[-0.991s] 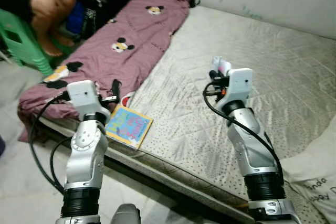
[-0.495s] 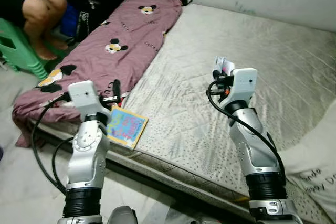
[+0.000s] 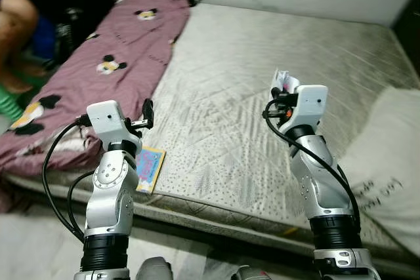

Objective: Clean up the room

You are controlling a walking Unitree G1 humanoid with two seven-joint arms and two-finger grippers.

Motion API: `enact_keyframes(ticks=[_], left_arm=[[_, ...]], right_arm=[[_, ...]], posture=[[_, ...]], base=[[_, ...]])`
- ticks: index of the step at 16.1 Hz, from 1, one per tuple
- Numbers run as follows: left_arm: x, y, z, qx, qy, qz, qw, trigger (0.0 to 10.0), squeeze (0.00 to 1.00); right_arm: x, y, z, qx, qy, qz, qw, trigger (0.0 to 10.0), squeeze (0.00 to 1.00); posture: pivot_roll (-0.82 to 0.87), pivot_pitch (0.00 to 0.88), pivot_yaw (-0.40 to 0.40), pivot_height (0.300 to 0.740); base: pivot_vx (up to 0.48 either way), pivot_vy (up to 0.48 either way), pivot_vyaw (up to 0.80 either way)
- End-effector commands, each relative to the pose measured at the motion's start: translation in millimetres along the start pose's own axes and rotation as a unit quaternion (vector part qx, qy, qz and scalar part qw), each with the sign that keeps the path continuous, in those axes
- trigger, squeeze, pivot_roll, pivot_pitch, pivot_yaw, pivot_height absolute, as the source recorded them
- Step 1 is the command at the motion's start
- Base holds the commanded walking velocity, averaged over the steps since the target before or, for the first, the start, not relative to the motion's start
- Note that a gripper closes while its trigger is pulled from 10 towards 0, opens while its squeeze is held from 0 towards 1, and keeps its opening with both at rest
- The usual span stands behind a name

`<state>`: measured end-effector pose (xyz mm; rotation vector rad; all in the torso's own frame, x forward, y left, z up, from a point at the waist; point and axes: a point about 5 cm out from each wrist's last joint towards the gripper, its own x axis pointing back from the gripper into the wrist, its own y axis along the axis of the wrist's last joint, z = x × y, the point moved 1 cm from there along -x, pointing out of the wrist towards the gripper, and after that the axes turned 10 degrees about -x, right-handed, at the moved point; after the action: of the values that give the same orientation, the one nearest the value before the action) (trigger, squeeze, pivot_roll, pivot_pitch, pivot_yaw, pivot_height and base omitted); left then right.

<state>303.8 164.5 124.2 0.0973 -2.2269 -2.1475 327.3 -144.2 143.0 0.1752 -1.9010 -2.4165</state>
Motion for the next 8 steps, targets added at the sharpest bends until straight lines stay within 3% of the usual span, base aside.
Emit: enact_keyframes(ticks=[1,5,8], left_arm=[[-0.7,1.9,1.4,-0.003,0.000,0.000,1.000,10.0,0.00],[-1.0,2.2,1.4,-0.002,-0.001,0.000,1.000,10.0,0.00],[-1.2,2.1,1.6,-0.002,-0.001,0.000,1.000,10.0,0.00]], right_arm=[[-1.7,4.9,3.6,-0.003,0.006,-0.007,1.000,10.0,0.00],[-1.7,4.9,3.6,-0.002,0.007,-0.007,1.000,10.0,0.00],[-1.4,4.3,4.4,-0.001,0.010,-0.007,1.000,10.0,0.00]], posture=[[-0.09,0.000,-0.012,0.740],[-0.09,0.000,-0.012,0.740],[-0.09,0.000,-0.012,0.740]], base=[[0.000,0.281,-0.80],[0.000,0.283,-0.72],[0.000,0.282,0.00]])
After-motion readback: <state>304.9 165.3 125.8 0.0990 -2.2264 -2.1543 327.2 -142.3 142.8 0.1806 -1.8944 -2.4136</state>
